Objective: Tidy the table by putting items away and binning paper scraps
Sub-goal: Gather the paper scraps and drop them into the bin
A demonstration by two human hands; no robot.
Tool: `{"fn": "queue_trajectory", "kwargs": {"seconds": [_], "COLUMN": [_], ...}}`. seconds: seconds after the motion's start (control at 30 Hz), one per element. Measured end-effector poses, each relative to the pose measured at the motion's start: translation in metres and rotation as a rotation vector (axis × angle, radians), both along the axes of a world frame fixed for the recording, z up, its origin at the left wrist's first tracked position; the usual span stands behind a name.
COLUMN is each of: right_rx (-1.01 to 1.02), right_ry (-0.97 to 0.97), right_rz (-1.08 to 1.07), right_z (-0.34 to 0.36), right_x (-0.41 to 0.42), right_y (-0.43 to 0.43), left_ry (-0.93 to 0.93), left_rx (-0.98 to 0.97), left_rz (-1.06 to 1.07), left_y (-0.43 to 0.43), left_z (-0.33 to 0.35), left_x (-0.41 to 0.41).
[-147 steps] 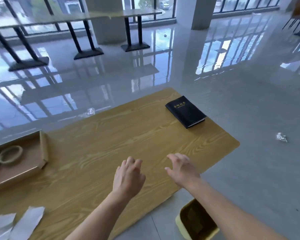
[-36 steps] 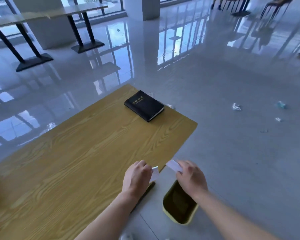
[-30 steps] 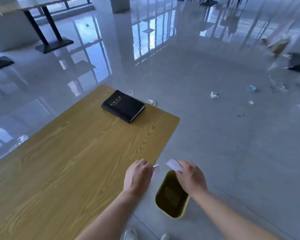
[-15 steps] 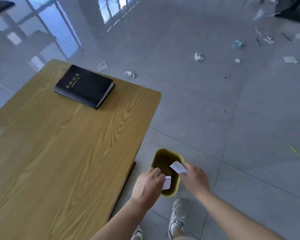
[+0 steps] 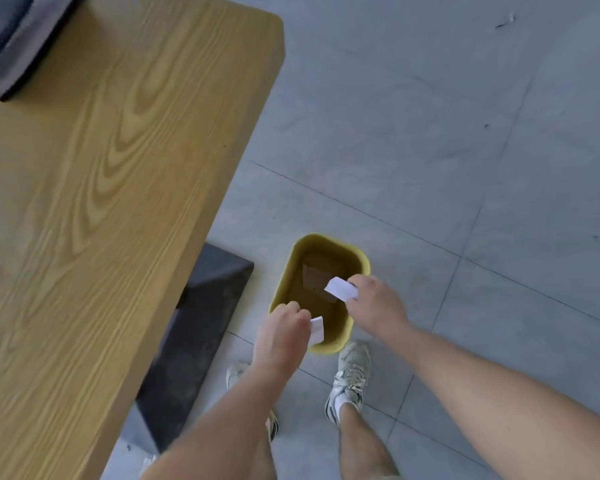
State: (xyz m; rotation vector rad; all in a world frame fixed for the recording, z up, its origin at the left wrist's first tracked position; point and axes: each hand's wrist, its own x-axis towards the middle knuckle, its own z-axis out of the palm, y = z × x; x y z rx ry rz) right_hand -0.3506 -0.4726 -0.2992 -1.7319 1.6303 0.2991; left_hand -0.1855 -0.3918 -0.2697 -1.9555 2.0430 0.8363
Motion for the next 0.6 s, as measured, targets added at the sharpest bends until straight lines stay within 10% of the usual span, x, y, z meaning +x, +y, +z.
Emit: {"fn": "queue_trajectory", "kwargs": {"seconds": [0.6], "right_rx": [0.051], "right_ry": [0.017], "right_rz": [-0.005], "right_z": [-0.099], "right_x": [0.008], "right_y": [-0.009], "left_ry": [-0.038], "left_rx": [0.084], "left_rz": [0.011], "left_y": [-0.017], "left_z": [-0.119], "left_x": [-0.013]}}
